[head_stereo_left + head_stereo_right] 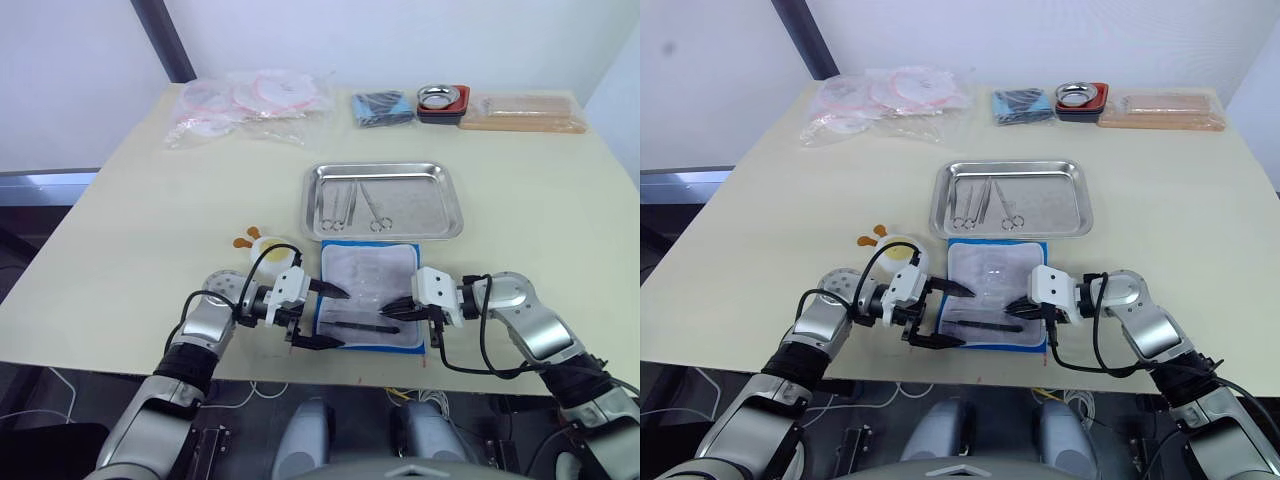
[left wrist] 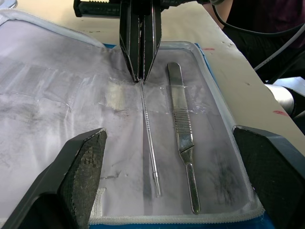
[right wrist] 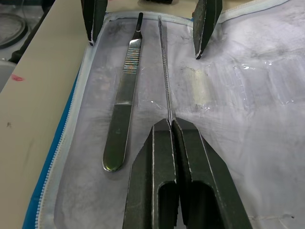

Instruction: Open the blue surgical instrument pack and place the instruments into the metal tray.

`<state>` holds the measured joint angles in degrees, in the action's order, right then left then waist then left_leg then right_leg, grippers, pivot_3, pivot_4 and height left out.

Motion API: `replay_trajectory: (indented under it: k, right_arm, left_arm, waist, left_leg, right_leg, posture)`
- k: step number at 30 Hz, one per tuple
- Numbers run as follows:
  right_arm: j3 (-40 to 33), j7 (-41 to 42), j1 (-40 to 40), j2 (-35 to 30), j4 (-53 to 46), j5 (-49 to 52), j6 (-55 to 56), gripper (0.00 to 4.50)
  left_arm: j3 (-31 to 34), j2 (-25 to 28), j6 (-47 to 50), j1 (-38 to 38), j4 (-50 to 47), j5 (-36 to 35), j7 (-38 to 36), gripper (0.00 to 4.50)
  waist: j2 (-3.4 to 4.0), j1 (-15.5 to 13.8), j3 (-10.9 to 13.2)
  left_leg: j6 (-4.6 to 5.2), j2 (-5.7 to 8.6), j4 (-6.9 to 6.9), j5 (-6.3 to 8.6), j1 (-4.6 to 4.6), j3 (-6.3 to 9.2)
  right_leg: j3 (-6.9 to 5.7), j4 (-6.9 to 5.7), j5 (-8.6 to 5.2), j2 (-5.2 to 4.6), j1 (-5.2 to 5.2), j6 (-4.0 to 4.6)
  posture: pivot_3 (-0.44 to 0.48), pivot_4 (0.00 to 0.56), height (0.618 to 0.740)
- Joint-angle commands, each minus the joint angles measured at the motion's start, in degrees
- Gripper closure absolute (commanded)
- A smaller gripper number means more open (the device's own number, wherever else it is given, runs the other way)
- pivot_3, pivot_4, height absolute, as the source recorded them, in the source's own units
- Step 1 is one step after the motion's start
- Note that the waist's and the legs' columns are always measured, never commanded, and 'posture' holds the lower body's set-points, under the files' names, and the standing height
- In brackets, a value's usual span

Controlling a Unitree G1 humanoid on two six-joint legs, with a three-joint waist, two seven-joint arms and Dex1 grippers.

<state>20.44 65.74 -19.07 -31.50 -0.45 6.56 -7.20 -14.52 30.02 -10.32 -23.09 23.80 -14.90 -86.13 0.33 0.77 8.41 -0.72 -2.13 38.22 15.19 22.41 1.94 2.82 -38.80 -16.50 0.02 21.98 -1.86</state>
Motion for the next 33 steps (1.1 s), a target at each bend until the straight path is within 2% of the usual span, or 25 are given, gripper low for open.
replay_trajectory:
  k: [1,33]
  right_arm:
    - [0.1,-0.1,1.4,-1.3,-1.8,-0.6,-1.2,4.46]
    - [-3.0,0.9,-1.5,-11.6,-16.6,-0.1,-6.5,4.46]
  left_arm:
    - [-1.5,1.3,2.5,2.1,2.8,3.4,0.9,0.00]
    - [-1.6,0.2,1.7,1.6,4.1,3.8,1.1,0.00]
  waist:
    - [0.00,0.0,0.0]
    - [-0.04,0.0,0.1]
  left_leg:
    - [0.00,0.00,0.00,0.00,0.00,0.00]
    - [0.00,0.00,0.00,0.00,0.03,0.00]
  right_leg:
    - [0.00,0.00,0.00,0.00,0.00,0.00]
    - [0.00,0.02,-0.02,0.00,0.02,-0.02]
  posture:
    - [0.000,0.150,0.740]
    - [0.000,0.150,0.740]
